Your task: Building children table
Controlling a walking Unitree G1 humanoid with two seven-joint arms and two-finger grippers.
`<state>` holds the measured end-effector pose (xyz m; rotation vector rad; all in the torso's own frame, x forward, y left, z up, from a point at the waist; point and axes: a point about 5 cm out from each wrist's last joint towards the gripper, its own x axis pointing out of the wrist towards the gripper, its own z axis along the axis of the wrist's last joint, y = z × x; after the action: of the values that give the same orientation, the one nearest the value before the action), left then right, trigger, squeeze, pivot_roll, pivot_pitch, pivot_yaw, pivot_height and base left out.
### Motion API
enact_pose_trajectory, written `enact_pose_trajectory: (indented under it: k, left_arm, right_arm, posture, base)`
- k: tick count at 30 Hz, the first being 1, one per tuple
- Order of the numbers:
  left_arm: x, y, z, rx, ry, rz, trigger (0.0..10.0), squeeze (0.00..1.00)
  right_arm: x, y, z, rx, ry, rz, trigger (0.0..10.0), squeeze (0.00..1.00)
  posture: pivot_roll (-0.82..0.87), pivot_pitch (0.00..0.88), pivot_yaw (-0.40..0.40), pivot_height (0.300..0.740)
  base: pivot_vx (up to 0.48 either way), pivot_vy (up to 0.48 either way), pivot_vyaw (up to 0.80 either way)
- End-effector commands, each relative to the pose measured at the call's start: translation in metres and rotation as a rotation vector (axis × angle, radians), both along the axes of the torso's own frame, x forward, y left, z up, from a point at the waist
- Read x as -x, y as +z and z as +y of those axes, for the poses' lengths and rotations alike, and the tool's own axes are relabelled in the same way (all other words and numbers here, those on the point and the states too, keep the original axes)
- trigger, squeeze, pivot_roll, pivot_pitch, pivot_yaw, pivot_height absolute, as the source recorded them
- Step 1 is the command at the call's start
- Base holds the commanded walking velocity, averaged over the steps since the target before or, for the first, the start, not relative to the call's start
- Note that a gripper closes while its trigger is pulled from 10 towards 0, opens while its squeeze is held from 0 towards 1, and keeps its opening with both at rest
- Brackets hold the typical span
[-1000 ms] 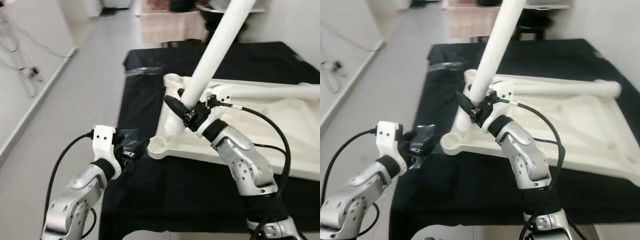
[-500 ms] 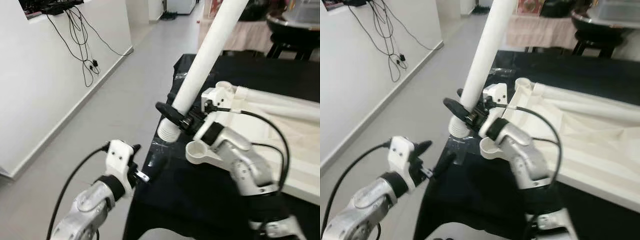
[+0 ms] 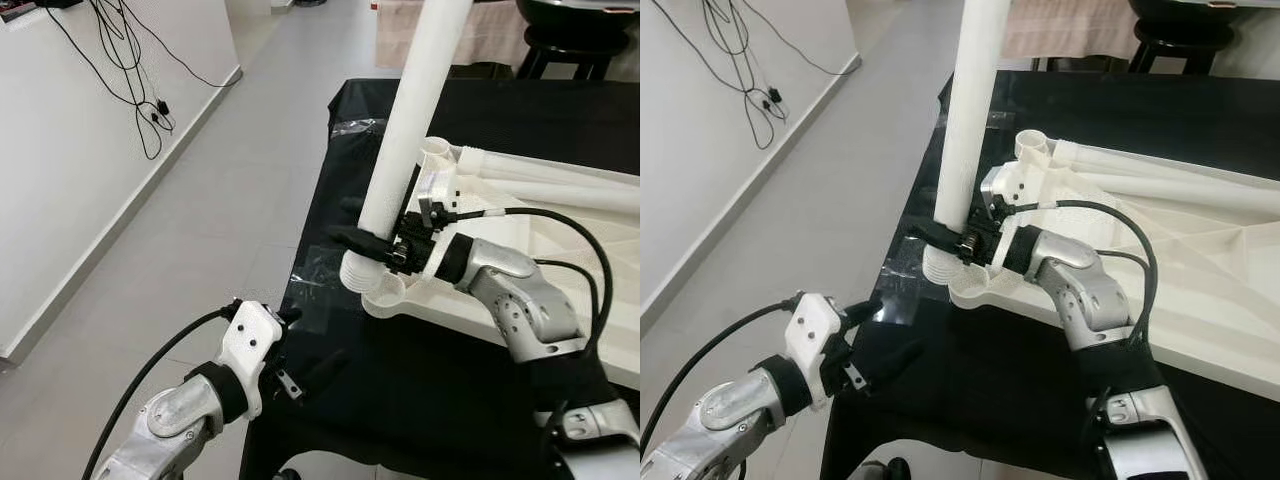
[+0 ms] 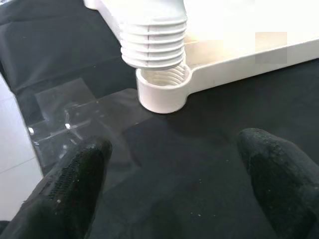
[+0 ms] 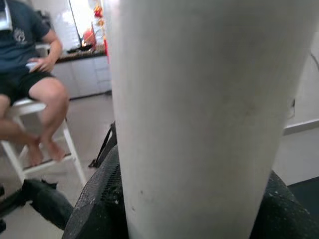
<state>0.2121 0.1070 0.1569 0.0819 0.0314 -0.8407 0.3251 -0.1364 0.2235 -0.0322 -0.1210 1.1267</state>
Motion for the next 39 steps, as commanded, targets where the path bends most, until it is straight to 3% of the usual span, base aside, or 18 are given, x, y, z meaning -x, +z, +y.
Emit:
enact_pose_trajectory:
  k: [1, 7, 24, 33, 39]
  left_arm:
    - [0.003, 0.0, 0.002, -0.021, -0.014, -0.005, 10.0, 0.0]
    - [0.02, 0.002, 0.0, 0.037, -0.067, 0.03, 10.0, 0.0]
    - [0.03, 0.007, 0.002, 0.047, -0.048, 0.002, 10.0, 0.0]
    - [0.032, 0.01, 0.006, 0.007, 0.003, -0.04, 10.0, 0.0]
    - [0.031, 0.011, 0.014, -0.026, 0.053, -0.069, 10.0, 0.0]
  right_arm:
    - [0.001, 0.002, 0.004, 0.014, 0.029, -0.022, 10.0, 0.0]
    - [-0.004, 0.005, -0.008, 0.063, 0.07, -0.016, 10.0, 0.0]
    - [-0.008, -0.005, -0.016, 0.153, 0.14, 0.016, 10.0, 0.0]
    - [-0.007, -0.005, -0.019, 0.221, 0.266, 0.056, 10.0, 0.0]
    - [-0.009, 0.008, -0.011, 0.303, 0.451, 0.037, 10.0, 0.0]
  posture:
    - [0.02, 0.235, 0.04, 0.74]
    - [0.04, 0.273, 0.054, 0.74]
    - [0.06, 0.314, 0.051, 0.74]
    - [0.07, 0.324, 0.052, 0.74]
    - [0.08, 0.332, 0.055, 0.74]
  base:
    - [0.0, 0.0, 0.0]
    - [0.0, 0.0, 0.0]
    - [0.0, 0.0, 0.0]
    - [0.0, 0.0, 0.0]
    - [0.0, 0.0, 0.0]
